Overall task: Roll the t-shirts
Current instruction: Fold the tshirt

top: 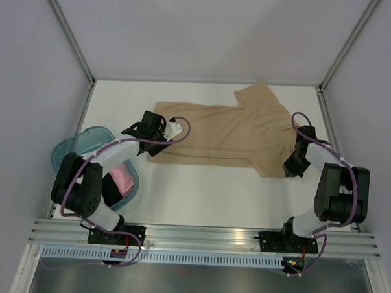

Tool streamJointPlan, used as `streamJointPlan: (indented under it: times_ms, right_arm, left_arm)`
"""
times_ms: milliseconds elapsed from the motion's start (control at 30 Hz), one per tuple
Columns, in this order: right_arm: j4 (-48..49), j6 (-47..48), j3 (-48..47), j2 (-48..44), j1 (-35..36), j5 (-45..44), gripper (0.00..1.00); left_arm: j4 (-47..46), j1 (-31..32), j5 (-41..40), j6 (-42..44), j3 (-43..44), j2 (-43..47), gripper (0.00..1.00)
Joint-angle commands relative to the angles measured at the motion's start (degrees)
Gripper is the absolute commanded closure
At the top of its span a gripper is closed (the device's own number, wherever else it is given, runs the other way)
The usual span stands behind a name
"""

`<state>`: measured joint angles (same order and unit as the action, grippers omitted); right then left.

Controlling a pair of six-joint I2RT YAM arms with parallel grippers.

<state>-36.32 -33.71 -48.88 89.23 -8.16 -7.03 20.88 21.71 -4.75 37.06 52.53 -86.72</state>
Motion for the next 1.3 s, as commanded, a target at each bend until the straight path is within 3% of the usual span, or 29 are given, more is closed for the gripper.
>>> streamJointPlan:
  times_ms: [0, 133, 367, 467, 500, 600, 667, 1267]
  right_arm:
    - [0.28, 1.37, 0.63, -1.69, -0.54, -2.99, 1.0]
    - [-0.68, 1.37, -0.33, -2.13, -0.54, -1.24, 1.0]
    - [-1.39, 1.37, -2.0, -5.47, -0.54, -2.11, 1.0]
    - [-2.27, 1.37, -3.67, -5.91, -0.54, -1.06, 1.0]
    - [-2.79, 1.54, -4.11, -6.0, -0.45, -0.88, 1.0]
    - [-4.02, 2.6, -6.39, -6.18, -0.45, -0.97, 1.0]
    - [-4.73, 2.95, -8.5, -6.0, -0.45, -0.88, 1.0]
    - [-5.35, 2.52, -22.99, 0.67, -0.27, 2.45, 1.0]
  left_arm:
    - [-1.73, -0.36, -2.01, 4.15, 3.54, -3.63, 0.39]
    - [-1.72, -0.62, -2.36, 10.4, 4.5, -7.41, 0.4]
    - [1.26, -0.62, 1.06, 11.37, 8.28, -8.73, 0.47]
    - [1.18, -0.62, -0.08, 11.37, 8.99, -9.26, 0.56]
    - [1.18, -0.62, -0.34, 11.37, 9.08, -9.78, 0.69]
    - [1.18, -0.71, -1.31, 10.76, 9.69, -10.57, 0.92]
    - [1.26, -0.8, -1.4, 10.84, 9.61, -10.93, 0.97]
    - [-0.49, -2.38, -1.31, 6.98, 13.03, -14.7, 0.98]
